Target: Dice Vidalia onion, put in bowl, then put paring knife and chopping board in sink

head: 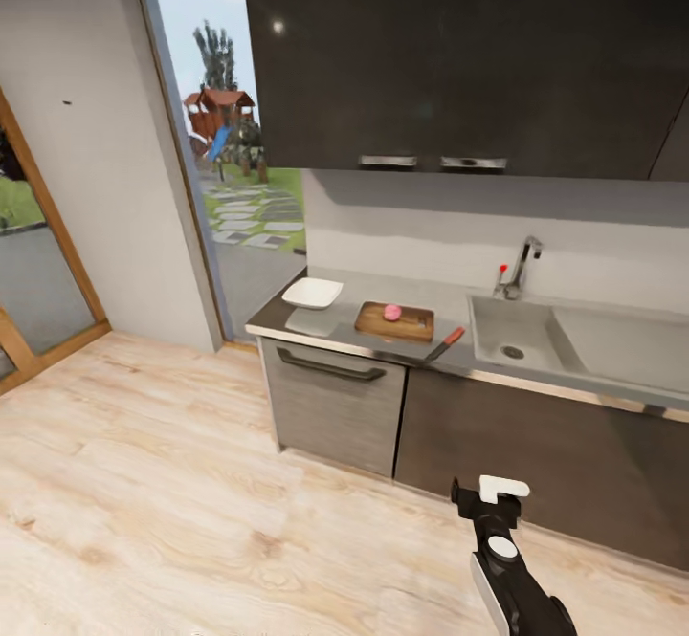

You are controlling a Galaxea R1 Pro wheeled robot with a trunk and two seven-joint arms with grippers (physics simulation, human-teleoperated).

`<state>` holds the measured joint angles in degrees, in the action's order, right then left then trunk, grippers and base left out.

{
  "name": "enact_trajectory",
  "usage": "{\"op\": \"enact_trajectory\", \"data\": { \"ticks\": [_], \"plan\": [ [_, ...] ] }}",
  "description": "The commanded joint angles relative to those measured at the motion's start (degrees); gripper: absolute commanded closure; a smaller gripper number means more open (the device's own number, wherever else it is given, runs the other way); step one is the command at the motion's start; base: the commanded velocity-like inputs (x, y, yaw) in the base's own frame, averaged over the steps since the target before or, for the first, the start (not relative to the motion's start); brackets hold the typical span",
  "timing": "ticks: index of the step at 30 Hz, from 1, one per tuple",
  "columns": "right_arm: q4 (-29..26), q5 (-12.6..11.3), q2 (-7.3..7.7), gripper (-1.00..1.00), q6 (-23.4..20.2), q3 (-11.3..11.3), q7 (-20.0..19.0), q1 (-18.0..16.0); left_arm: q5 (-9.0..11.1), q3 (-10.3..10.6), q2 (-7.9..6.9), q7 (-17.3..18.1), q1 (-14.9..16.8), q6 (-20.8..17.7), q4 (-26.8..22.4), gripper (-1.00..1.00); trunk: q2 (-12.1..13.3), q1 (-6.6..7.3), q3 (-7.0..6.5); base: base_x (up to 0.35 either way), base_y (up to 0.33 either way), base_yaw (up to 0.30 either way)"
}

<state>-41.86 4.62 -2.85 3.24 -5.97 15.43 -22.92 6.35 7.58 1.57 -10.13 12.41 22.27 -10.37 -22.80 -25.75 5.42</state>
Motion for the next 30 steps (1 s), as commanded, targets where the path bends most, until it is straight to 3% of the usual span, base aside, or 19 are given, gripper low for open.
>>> {"op": "enact_trajectory", "data": {
  "ticks": [1,13,20,30],
  "plan": [
    [0.0,0.5,-0.05,-1.0,0.1,-0.2,0.0,0.0,0.6,0.5,0.0,-0.2,0.1,0.2,0.1,-1.0,-0.1,-0.03,0.12,0.0,-0.304,0.291],
    [0.1,0.5,-0.05,-1.0,0.0,0.2,0.0,0.0,0.6,0.6,0.01,-0.2,0.1,0.2,0.1,-1.0,-0.1,-0.03,0.12,-0.018,-0.304,0.291],
    [0.1,0.4,-0.04,-1.0,0.0,1.9,0.0,0.0,0.6,0.6,0.01,-0.2,0.1,0.2,0.1,-1.0,-0.1,-0.03,0.12,-0.124,-0.304,0.291],
    [0.2,0.4,-0.03,-1.0,-0.1,2.2,0.0,0.0,0.6,0.7,0.07,-0.2,0.1,0.2,0.1,-1.0,-0.1,-0.03,0.12,-0.141,-0.304,0.291]
  ]
}}
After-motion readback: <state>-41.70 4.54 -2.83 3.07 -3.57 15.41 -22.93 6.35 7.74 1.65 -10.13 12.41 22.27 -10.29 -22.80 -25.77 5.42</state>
